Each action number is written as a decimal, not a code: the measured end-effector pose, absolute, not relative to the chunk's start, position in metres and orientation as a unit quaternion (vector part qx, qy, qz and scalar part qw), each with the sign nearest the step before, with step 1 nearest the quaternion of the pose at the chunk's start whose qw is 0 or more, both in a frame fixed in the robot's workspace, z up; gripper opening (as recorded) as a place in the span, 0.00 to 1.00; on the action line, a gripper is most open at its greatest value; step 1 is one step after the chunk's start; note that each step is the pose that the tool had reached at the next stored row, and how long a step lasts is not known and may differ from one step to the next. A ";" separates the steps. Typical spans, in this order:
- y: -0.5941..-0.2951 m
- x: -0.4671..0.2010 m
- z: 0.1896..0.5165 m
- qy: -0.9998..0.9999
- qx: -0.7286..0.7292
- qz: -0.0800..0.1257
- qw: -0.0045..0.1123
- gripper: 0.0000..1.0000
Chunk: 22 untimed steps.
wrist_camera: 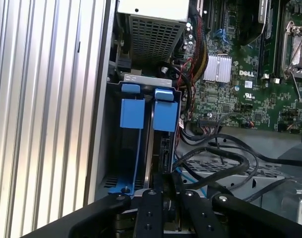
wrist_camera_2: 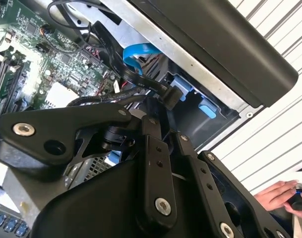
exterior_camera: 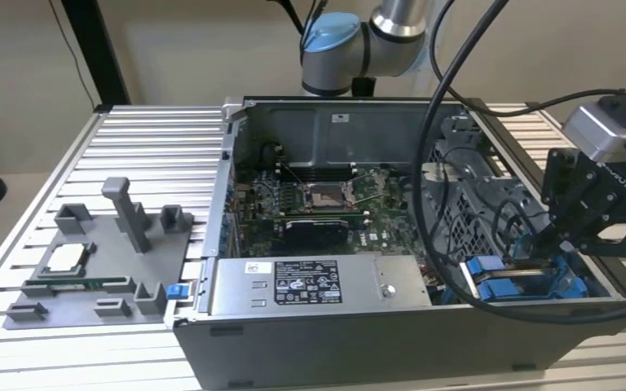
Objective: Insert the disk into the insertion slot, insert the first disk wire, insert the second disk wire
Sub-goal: 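Insert the first disk wire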
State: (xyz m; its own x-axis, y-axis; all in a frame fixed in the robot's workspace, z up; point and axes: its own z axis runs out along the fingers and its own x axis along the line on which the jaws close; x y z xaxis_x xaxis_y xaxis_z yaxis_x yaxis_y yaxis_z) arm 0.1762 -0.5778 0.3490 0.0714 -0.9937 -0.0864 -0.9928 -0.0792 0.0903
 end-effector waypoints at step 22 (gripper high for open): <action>-0.574 0.176 0.344 -0.721 0.691 -0.063 0.000 0.00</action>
State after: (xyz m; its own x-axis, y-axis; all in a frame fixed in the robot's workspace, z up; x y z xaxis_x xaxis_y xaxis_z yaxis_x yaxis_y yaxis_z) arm 0.1762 -0.5739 0.3436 -0.0463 -0.9952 -0.0864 -0.9952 0.0385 0.0900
